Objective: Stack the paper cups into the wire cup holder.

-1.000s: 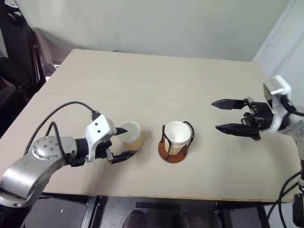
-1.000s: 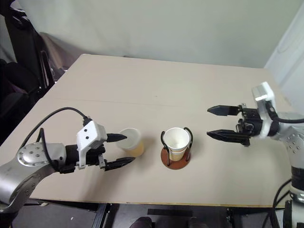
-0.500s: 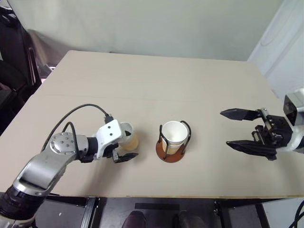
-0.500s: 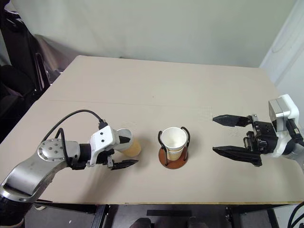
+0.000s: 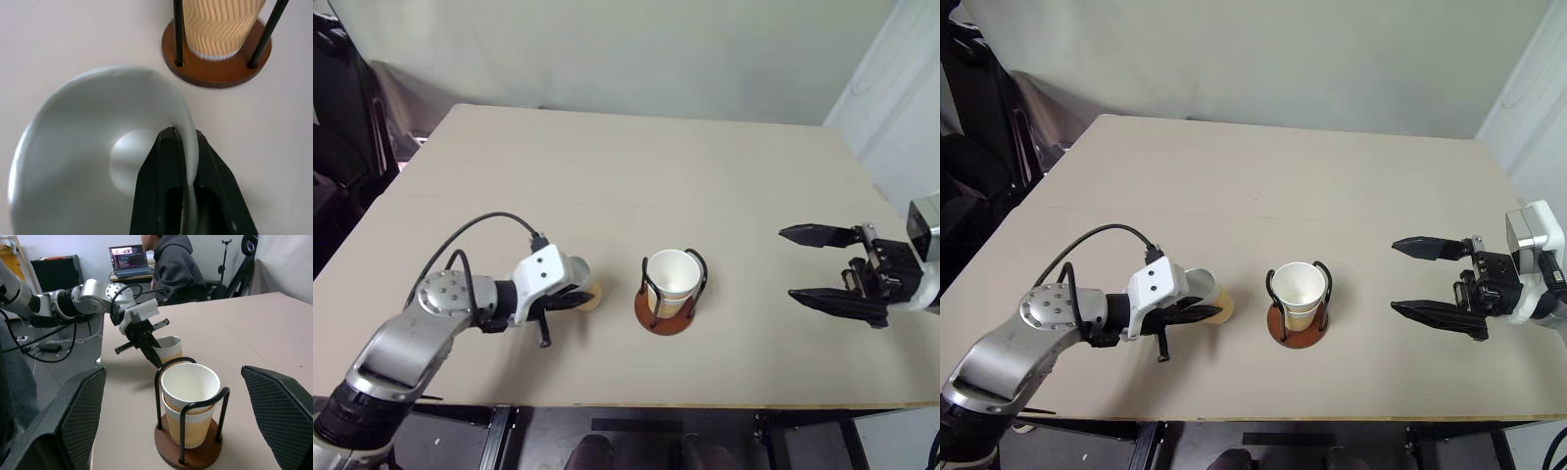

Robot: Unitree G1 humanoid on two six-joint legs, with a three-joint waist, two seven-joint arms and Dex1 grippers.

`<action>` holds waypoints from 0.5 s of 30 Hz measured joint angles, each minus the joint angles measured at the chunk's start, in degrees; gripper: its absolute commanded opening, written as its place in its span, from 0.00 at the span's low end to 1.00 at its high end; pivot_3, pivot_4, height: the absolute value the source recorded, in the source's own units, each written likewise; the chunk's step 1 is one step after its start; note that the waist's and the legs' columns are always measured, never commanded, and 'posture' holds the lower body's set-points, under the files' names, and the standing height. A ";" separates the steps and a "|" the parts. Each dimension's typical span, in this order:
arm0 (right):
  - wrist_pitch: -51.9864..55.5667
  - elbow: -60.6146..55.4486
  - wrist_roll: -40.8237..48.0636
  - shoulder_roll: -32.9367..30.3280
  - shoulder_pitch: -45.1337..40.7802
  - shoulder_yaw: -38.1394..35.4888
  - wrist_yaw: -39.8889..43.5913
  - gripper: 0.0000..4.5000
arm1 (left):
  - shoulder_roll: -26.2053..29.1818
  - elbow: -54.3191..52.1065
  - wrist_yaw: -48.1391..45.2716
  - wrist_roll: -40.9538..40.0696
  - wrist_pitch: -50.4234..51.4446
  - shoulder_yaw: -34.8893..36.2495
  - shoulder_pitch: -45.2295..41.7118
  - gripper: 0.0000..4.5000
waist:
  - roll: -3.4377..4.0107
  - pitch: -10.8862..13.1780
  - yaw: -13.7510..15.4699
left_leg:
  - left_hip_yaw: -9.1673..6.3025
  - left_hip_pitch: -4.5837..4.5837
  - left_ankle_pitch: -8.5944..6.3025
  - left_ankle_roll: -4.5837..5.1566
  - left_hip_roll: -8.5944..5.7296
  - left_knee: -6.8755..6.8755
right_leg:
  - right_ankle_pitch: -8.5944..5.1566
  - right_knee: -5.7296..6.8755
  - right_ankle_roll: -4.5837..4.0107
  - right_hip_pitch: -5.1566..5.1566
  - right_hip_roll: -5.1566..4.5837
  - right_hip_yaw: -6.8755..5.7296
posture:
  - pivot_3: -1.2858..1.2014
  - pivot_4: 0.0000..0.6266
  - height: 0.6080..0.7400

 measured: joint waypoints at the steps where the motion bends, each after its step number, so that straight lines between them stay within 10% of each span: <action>1: 0.01 -0.01 0.01 -0.12 -0.11 0.11 -0.04 1.00 | 0.41 -0.41 -0.32 -0.58 0.21 0.84 -0.96 0.01 | 0.00 0.00 0.01 | 0.00 0.01 0.00 0.00 0.00 0.00 | 0.00 0.00 0.00 0.01 0.00 0.00 | 0.52 0.24 1.00; 15: 2.08 -0.84 0.16 -0.66 -4.76 4.16 -4.05 1.00 | -6.94 7.10 -13.86 -8.59 -3.05 -1.99 -37.08 0.01 | -0.03 0.01 0.41 | -0.01 -0.10 -0.02 0.06 -0.04 0.18 | 0.06 -0.05 0.11 0.03 -0.10 -0.01 | 0.52 0.24 1.00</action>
